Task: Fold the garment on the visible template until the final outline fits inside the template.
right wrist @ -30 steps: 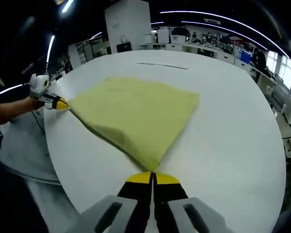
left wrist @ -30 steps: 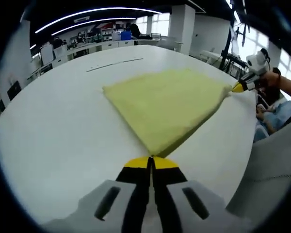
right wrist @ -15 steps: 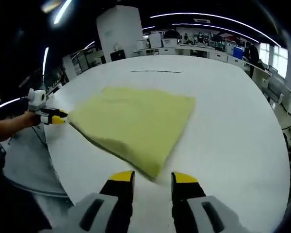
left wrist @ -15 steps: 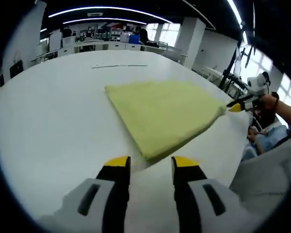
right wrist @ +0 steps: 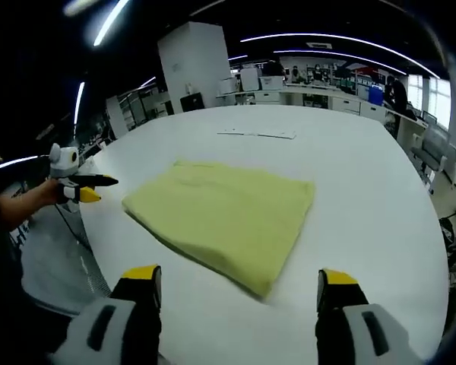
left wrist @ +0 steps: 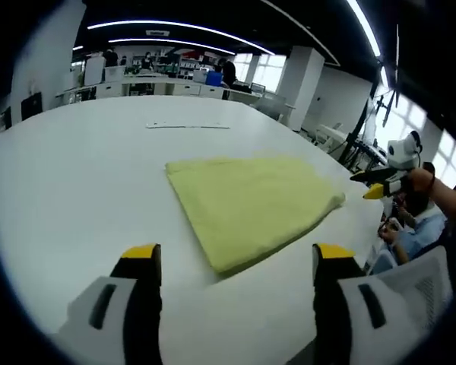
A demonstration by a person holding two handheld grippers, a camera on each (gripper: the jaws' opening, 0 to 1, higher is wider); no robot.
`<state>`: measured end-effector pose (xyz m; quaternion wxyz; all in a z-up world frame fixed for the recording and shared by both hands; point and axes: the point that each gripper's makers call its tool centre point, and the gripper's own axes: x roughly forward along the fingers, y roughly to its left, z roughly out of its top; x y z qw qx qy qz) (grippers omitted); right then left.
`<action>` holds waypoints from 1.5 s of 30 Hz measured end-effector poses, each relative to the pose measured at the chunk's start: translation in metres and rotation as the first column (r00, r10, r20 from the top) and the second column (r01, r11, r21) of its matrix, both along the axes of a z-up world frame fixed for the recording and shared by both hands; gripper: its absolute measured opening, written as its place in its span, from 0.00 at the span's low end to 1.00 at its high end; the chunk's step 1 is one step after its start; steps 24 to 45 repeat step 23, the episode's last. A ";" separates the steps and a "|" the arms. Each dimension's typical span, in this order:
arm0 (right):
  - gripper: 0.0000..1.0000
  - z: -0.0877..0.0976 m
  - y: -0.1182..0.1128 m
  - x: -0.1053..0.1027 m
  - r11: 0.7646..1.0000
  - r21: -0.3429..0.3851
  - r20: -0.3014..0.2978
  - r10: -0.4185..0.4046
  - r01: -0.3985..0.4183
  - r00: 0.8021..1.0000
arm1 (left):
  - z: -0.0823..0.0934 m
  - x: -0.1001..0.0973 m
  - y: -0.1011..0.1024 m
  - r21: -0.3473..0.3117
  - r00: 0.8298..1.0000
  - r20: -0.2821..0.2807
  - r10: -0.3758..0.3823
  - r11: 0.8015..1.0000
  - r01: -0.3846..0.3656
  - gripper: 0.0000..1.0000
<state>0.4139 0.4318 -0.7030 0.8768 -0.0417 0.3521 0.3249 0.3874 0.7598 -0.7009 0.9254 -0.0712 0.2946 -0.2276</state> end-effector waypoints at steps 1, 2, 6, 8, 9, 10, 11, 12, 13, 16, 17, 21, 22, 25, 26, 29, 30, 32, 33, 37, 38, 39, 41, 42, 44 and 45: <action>0.87 0.004 0.000 -0.001 1.000 0.005 0.004 -0.003 0.003 1.000 | 0.002 -0.001 0.000 0.003 1.000 -0.001 0.005 1.000 -0.005 0.86; 0.88 0.006 0.000 -0.002 1.000 0.009 0.004 -0.007 0.007 1.000 | 0.004 -0.003 0.000 0.013 1.000 -0.005 0.009 1.000 -0.009 0.88; 0.94 0.019 0.001 -0.004 1.000 0.018 0.026 -0.013 0.012 1.000 | 0.011 -0.010 0.001 0.023 1.000 -0.001 0.029 0.999 -0.029 0.96; 0.95 0.026 0.002 -0.006 1.000 0.019 0.036 -0.004 0.003 0.999 | 0.011 -0.015 0.003 0.040 0.999 -0.011 0.038 0.998 -0.037 0.96; 0.97 0.029 0.003 -0.007 1.000 0.022 0.041 -0.002 0.001 0.999 | 0.012 -0.017 0.003 0.035 0.999 -0.008 0.043 0.998 -0.043 0.98; 0.98 0.031 0.003 -0.008 1.000 0.024 0.045 0.001 -0.002 0.999 | 0.014 -0.018 0.002 0.013 0.998 -0.004 0.058 0.998 -0.058 0.99; 1.00 0.033 0.005 -0.010 1.000 0.025 0.048 0.005 -0.006 0.999 | 0.015 -0.020 0.002 0.001 0.997 -0.008 0.071 0.997 -0.071 0.99; 1.00 0.034 0.005 -0.011 1.000 0.022 0.049 0.010 -0.011 0.999 | 0.016 -0.022 0.001 -0.003 0.997 -0.008 0.073 0.997 -0.073 0.99; 1.00 0.035 0.006 -0.013 1.000 0.019 0.047 0.017 -0.018 0.999 | 0.017 -0.025 0.000 0.000 0.998 -0.009 0.068 0.998 -0.068 0.99; 1.00 0.034 0.006 -0.015 1.000 0.008 0.046 0.019 -0.020 0.999 | 0.019 -0.031 -0.001 0.039 0.999 -0.004 0.053 0.998 -0.053 0.99; 1.00 0.034 0.006 -0.014 1.000 0.007 0.046 0.019 -0.019 0.999 | 0.021 -0.032 -0.001 0.056 0.999 0.000 0.045 0.997 -0.045 0.99; 1.00 0.034 0.007 -0.017 1.000 0.007 0.041 0.017 -0.017 0.999 | 0.029 -0.033 -0.001 0.048 0.999 0.016 0.052 0.997 -0.053 0.99; 1.00 0.035 0.007 -0.018 1.000 0.007 0.043 0.015 -0.016 0.999 | 0.030 -0.033 -0.001 0.043 0.998 0.019 0.055 0.997 -0.056 0.99; 1.00 0.035 0.007 -0.018 1.000 0.007 0.044 0.015 -0.015 0.999 | 0.031 -0.033 -0.001 0.041 0.998 0.020 0.059 0.997 -0.060 0.99; 1.00 0.035 0.007 -0.018 1.000 0.007 0.044 0.015 -0.015 0.999 | 0.031 -0.033 -0.001 0.041 0.998 0.020 0.059 0.997 -0.060 0.99; 1.00 0.035 0.007 -0.018 1.000 0.007 0.044 0.015 -0.015 0.999 | 0.031 -0.033 -0.001 0.041 0.998 0.020 0.059 0.997 -0.060 0.99; 1.00 0.035 0.007 -0.018 1.000 0.007 0.044 0.015 -0.015 0.999 | 0.031 -0.033 -0.001 0.041 0.998 0.020 0.059 0.997 -0.060 0.99; 1.00 0.035 0.007 -0.018 1.000 0.007 0.044 0.015 -0.015 0.999 | 0.031 -0.033 -0.001 0.041 0.998 0.020 0.059 0.997 -0.060 0.99; 1.00 0.035 0.007 -0.018 1.000 0.007 0.044 0.015 -0.015 0.999 | 0.031 -0.033 -0.001 0.041 0.998 0.020 0.059 0.997 -0.060 0.99; 1.00 0.035 0.007 -0.018 1.000 0.007 0.044 0.015 -0.015 0.999 | 0.031 -0.033 -0.001 0.041 0.998 0.020 0.059 0.997 -0.060 0.99; 1.00 0.035 0.007 -0.018 1.000 0.007 0.044 0.015 -0.015 0.999 | 0.031 -0.033 -0.001 0.041 0.998 0.020 0.059 0.997 -0.060 0.99; 1.00 0.035 0.007 -0.018 1.000 0.007 0.044 0.015 -0.015 0.999 | 0.031 -0.033 -0.001 0.041 0.998 0.020 0.059 0.997 -0.060 0.99; 1.00 0.035 0.007 -0.018 1.000 0.007 0.044 0.015 -0.015 0.999 | 0.031 -0.033 -0.001 0.041 0.998 0.020 0.059 0.997 -0.060 0.99; 1.00 0.035 0.007 -0.018 1.000 0.007 0.044 0.015 -0.015 0.999 | 0.031 -0.033 -0.001 0.041 0.998 0.020 0.059 0.997 -0.060 0.99; 1.00 0.035 0.007 -0.018 1.000 0.007 0.044 0.015 -0.015 0.999 | 0.031 -0.033 -0.001 0.041 0.998 0.020 0.059 0.997 -0.060 0.99; 1.00 0.035 0.007 -0.018 1.000 0.007 0.044 0.015 -0.015 0.999 | 0.031 -0.033 -0.001 0.041 0.998 0.020 0.059 0.997 -0.060 0.99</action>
